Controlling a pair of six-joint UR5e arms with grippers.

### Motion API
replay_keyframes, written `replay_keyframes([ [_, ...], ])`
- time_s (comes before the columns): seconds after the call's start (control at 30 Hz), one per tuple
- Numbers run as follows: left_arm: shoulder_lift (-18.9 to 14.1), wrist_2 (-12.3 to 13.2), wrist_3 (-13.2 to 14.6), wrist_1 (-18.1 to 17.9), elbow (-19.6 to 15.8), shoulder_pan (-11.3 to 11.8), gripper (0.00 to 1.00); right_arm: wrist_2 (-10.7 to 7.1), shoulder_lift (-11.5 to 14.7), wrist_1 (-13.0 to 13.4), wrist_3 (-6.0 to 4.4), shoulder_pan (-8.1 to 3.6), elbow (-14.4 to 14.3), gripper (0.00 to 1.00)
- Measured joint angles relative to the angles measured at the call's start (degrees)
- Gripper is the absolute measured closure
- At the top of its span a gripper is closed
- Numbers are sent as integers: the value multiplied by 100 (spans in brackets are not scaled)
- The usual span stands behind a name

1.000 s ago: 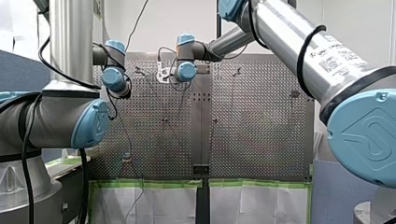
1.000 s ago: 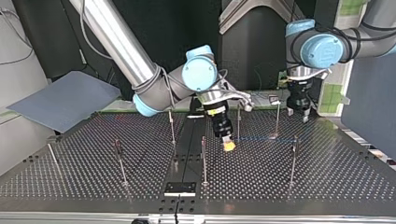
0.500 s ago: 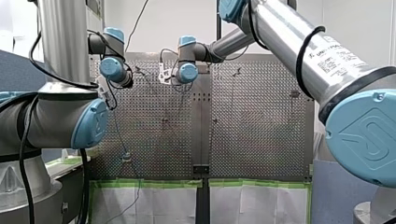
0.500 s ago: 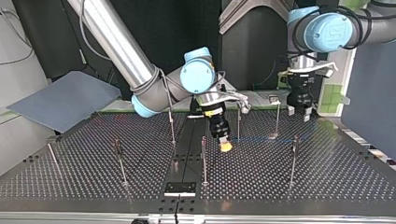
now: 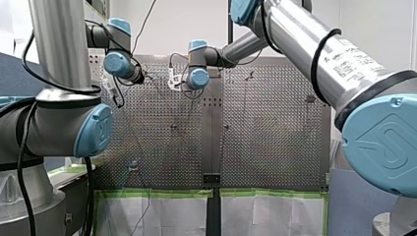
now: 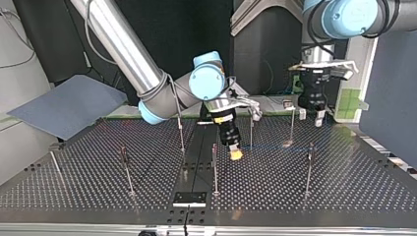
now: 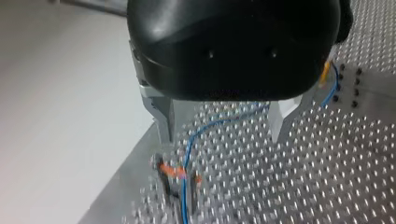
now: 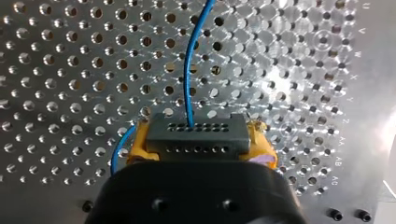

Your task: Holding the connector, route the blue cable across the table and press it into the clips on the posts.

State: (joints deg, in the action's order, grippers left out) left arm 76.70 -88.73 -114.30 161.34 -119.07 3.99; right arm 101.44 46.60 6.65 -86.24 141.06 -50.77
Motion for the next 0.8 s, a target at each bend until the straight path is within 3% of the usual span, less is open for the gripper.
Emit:
replay_keyframes([
  [0.23,-87,368,373,-262,5,-157,0,2,-26,11,0,-15,1,100],
  [0.43,50,587,663,-550,128,-297,0,-8,-37,19,0,-27,1,100],
  [0.8,570,235,1019,-940,635,-512,0,-24,-47,26,0,-44,1,100],
])
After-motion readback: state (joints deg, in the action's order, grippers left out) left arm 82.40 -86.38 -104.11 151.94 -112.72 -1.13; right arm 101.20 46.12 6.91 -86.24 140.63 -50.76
